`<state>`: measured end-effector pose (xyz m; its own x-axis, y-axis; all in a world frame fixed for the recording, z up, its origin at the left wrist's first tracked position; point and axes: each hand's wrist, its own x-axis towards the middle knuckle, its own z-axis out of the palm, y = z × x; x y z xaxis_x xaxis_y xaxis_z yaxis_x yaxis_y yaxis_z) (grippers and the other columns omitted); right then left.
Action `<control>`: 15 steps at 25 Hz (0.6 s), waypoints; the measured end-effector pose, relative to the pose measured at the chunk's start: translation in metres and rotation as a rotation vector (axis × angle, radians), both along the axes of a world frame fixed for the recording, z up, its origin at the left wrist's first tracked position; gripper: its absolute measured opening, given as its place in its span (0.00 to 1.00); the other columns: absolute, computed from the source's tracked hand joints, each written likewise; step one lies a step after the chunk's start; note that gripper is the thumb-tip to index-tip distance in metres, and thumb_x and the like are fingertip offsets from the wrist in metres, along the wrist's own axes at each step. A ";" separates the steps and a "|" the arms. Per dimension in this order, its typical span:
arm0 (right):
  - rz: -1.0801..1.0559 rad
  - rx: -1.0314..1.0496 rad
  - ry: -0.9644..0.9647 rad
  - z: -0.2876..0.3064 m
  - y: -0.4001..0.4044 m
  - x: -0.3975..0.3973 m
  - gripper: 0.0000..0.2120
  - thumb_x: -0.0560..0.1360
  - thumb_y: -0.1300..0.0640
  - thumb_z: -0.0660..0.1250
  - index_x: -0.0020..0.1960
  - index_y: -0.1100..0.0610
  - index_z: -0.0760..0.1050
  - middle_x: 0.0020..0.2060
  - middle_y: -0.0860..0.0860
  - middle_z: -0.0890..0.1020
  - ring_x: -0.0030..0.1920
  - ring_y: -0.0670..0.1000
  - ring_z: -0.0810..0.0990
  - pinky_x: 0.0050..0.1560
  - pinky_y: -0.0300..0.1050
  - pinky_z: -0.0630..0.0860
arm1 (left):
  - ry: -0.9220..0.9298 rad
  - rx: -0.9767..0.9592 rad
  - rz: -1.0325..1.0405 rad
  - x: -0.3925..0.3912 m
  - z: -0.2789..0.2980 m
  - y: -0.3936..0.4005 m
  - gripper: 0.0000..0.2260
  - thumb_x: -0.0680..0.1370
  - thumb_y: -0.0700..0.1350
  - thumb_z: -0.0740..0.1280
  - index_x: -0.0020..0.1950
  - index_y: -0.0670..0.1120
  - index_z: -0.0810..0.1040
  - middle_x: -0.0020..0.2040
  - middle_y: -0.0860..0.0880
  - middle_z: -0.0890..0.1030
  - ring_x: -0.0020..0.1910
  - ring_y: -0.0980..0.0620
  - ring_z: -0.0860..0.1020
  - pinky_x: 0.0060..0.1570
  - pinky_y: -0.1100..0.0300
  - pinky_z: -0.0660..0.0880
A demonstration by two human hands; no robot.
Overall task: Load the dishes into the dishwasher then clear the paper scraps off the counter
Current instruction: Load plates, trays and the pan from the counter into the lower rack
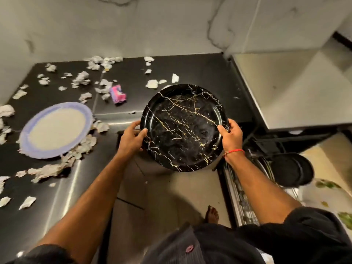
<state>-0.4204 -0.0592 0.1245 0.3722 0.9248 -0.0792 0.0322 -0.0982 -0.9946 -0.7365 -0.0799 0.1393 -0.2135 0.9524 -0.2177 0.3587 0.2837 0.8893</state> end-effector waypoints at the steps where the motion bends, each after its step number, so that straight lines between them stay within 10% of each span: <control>1: -0.037 -0.016 -0.001 -0.004 -0.012 0.028 0.13 0.75 0.65 0.68 0.58 0.58 0.78 0.46 0.51 0.83 0.44 0.44 0.81 0.48 0.39 0.78 | 0.020 -0.019 -0.047 0.025 -0.003 0.004 0.16 0.82 0.45 0.66 0.70 0.50 0.72 0.54 0.43 0.82 0.41 0.49 0.82 0.31 0.55 0.79; 5: -0.209 -0.054 0.013 -0.024 -0.059 0.135 0.16 0.75 0.66 0.69 0.62 0.62 0.76 0.51 0.55 0.83 0.50 0.49 0.82 0.56 0.46 0.77 | 0.062 -0.050 -0.215 0.125 -0.011 0.020 0.05 0.81 0.46 0.68 0.56 0.50 0.75 0.50 0.44 0.83 0.40 0.44 0.82 0.37 0.51 0.80; 8: -0.309 -0.014 -0.007 -0.029 -0.104 0.223 0.14 0.76 0.70 0.66 0.60 0.61 0.76 0.46 0.49 0.82 0.44 0.39 0.80 0.50 0.37 0.76 | 0.144 -0.041 -0.416 0.228 -0.015 0.027 0.11 0.80 0.43 0.69 0.59 0.55 0.74 0.45 0.49 0.84 0.38 0.47 0.83 0.37 0.51 0.81; 15: -0.523 -0.095 -0.027 -0.052 -0.223 0.404 0.12 0.76 0.69 0.67 0.49 0.53 0.77 0.44 0.52 0.82 0.46 0.52 0.81 0.53 0.50 0.79 | 0.254 -0.096 -0.719 0.469 -0.052 0.018 0.08 0.80 0.40 0.69 0.56 0.45 0.74 0.41 0.44 0.81 0.34 0.48 0.81 0.27 0.58 0.77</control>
